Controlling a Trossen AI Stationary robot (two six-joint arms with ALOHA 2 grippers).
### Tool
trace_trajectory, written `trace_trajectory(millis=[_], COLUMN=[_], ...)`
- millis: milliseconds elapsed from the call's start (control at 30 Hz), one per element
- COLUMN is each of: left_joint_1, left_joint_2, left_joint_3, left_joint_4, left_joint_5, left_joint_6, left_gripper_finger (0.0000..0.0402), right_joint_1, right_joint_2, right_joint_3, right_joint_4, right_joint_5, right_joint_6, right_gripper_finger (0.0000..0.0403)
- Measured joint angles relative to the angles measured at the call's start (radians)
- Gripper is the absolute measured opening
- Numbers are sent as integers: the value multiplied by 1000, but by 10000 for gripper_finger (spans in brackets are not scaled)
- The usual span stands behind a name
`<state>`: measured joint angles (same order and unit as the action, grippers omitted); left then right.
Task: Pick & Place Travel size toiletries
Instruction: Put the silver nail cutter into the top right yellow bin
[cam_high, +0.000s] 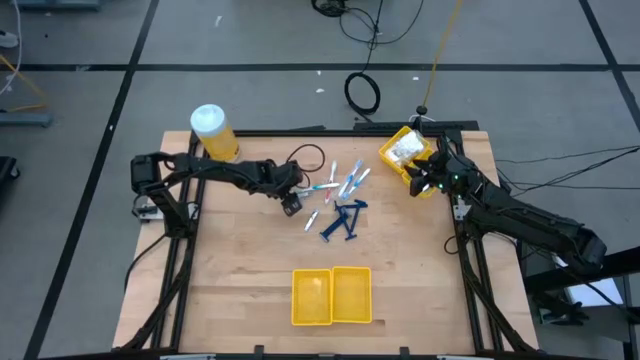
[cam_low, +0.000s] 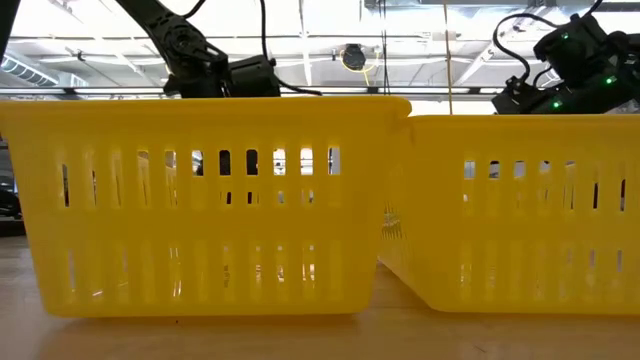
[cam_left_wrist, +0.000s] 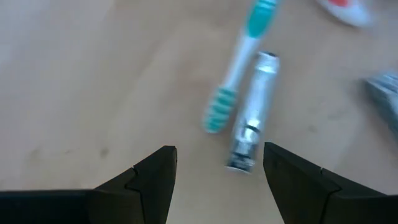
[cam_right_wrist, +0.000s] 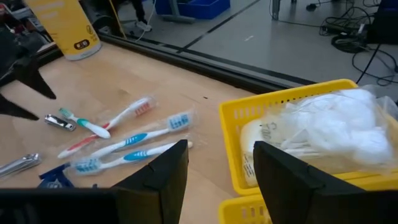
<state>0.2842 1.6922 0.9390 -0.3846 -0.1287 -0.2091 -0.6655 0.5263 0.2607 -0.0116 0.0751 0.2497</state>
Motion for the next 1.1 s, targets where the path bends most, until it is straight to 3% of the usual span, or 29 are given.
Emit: trace_trajectory(millis=[133, 467, 733, 867, 1100], left_joint_1=[-20, -36, -33, -36, -36], left_joint_2=[21, 159, 167, 168, 167], left_joint_3=[0, 7, 4, 4, 3], left_joint_4=[8, 129, 136, 131, 124], left_joint_5=[49, 50, 164, 177, 185], left_joint_6=[54, 129, 148, 149, 146], left_gripper_finger=[237, 236, 231, 195, 96], right_joint_1=[0, 0, 0, 0, 0], right_joint_2=[0, 0, 0, 0, 0], right_joint_3=[0, 0, 0, 0, 0], right_joint_4=[0, 0, -1, 0, -1], right_joint_5=[0, -1, -2, -2, -2], right_joint_6=[0, 0, 3, 3, 2], right_gripper_finger=[169, 167, 165, 164, 165])
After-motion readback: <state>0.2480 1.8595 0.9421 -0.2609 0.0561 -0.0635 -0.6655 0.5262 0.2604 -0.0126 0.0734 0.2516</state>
